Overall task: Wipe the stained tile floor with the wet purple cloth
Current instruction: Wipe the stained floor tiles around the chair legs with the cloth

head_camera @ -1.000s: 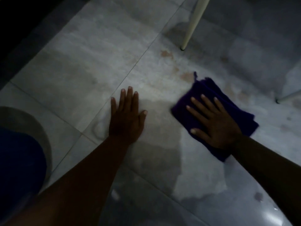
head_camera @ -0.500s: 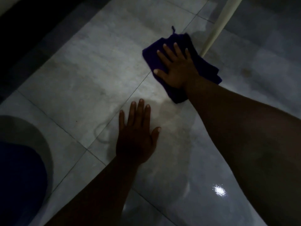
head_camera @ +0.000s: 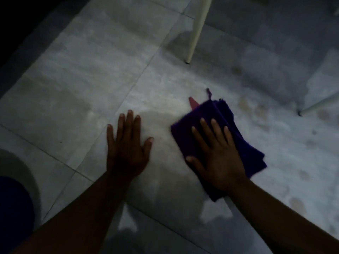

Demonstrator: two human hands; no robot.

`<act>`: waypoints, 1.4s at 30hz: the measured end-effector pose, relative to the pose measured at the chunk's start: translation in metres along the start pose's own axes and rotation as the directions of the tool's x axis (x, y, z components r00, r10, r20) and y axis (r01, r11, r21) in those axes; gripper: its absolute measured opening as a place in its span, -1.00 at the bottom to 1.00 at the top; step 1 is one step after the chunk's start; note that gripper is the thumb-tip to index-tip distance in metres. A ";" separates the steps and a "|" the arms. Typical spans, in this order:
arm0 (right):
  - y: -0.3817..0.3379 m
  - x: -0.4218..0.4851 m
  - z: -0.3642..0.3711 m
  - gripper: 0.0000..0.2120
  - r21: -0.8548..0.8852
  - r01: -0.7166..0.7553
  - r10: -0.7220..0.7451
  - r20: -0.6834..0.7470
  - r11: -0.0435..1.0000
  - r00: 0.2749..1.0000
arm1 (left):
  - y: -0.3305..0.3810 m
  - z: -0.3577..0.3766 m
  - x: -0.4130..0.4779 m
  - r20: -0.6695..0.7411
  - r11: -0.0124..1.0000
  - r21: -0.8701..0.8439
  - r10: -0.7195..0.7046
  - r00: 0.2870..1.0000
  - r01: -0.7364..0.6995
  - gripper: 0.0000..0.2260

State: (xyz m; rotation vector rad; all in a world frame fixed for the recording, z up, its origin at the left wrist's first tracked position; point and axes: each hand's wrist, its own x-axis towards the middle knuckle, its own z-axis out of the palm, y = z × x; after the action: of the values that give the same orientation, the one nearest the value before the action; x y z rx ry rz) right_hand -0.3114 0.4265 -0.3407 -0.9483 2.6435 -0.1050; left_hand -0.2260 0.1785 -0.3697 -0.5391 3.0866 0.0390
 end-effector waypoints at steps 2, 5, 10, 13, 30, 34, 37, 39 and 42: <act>0.027 -0.047 0.009 -0.28 -0.031 -0.013 0.014 0.023 0.999 1.000 | 0.001 -0.001 0.000 0.010 0.999 0.030 0.033 0.999 -0.034 -0.37; 0.066 -0.085 0.013 -0.27 -0.070 -0.022 0.028 0.078 0.997 0.997 | 0.002 -0.003 -0.001 0.055 0.996 0.088 0.029 0.998 -0.033 -0.35; 0.098 -0.065 0.003 -0.28 -0.080 -0.081 0.083 0.020 0.994 0.996 | 0.044 -0.010 0.021 0.019 0.980 0.007 0.201 0.979 -0.201 -0.35; 0.109 -0.024 -0.011 -0.29 -0.067 -0.082 0.081 -0.021 0.994 0.997 | 0.093 -0.008 0.035 0.118 0.967 -0.071 0.253 0.960 -0.247 -0.30; 0.152 0.171 -0.064 -0.26 0.017 -0.307 0.306 -0.134 0.952 0.942 | 0.105 -0.001 0.030 0.059 0.977 -0.111 0.191 0.980 -0.184 -0.29; 0.142 0.156 -0.059 -0.19 0.144 -0.613 0.630 -0.145 0.777 0.763 | 0.103 0.000 0.048 0.076 0.982 -0.065 0.180 0.981 -0.175 -0.30; 0.121 0.126 -0.048 -0.19 0.175 -0.618 0.642 -0.163 0.766 0.750 | 0.105 -0.001 0.068 0.111 0.991 -0.035 0.134 0.985 -0.131 -0.31; 0.098 0.089 -0.036 -0.23 0.147 -0.530 0.549 -0.158 0.835 0.821 | 0.106 -0.003 0.069 0.133 0.990 -0.031 0.140 0.981 -0.137 -0.31; 0.065 0.018 -0.015 -0.25 0.104 -0.395 0.405 -0.093 0.913 0.910 | 0.107 -0.004 0.067 0.152 0.991 -0.037 0.135 0.979 -0.131 -0.31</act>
State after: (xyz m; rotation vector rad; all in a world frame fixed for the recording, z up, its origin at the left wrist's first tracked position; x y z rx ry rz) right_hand -0.3690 0.4652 -0.3429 -0.3657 2.8522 -0.1726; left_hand -0.3249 0.2560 -0.3641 -0.3122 2.9691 0.1164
